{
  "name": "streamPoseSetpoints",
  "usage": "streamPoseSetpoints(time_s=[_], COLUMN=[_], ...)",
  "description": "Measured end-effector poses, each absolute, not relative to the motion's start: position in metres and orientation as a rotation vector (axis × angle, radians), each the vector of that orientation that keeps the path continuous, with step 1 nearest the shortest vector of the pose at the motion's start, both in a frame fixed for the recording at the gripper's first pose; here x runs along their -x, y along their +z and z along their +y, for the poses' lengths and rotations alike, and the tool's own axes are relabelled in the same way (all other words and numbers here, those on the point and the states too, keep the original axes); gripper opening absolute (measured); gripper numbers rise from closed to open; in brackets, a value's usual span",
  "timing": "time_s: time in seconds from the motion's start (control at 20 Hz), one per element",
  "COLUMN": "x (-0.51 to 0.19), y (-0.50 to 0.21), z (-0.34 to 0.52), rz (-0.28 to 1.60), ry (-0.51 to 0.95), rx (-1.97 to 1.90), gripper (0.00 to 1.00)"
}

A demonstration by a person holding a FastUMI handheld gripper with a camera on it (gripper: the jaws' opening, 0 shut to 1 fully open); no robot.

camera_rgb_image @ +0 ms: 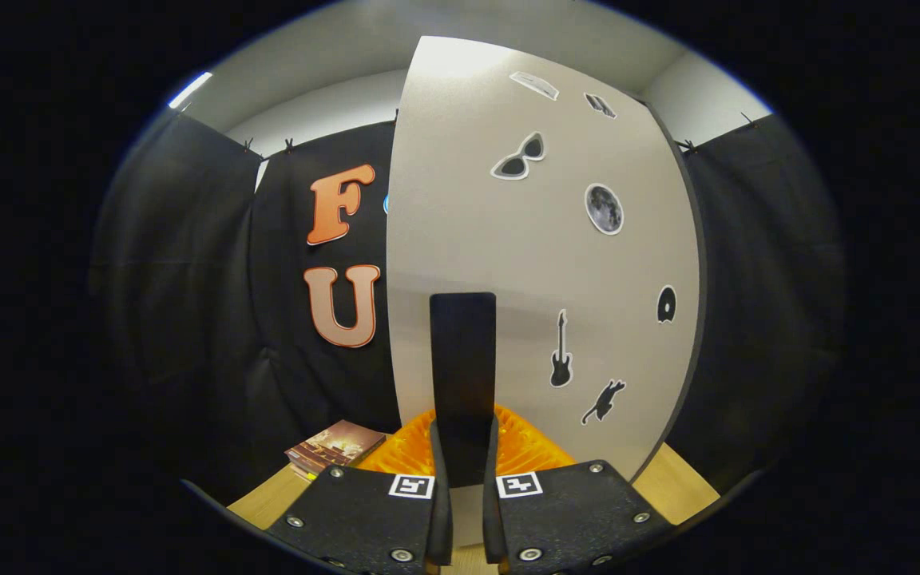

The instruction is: Open the shoe cabinet door, grab the shoes and put them into the shoe cabinet, then close the shoe cabinet door.

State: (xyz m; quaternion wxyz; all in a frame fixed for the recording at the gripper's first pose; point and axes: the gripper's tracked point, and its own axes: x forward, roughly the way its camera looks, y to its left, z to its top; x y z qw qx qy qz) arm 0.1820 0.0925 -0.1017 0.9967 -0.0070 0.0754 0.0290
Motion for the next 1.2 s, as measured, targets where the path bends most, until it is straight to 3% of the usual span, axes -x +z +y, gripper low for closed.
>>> streamPoseSetpoints(time_s=[1.2], x=[-0.038], y=[-0.085], z=[-0.095], rz=[0.119], ry=[0.01], rx=[0.008], gripper=[0.11])
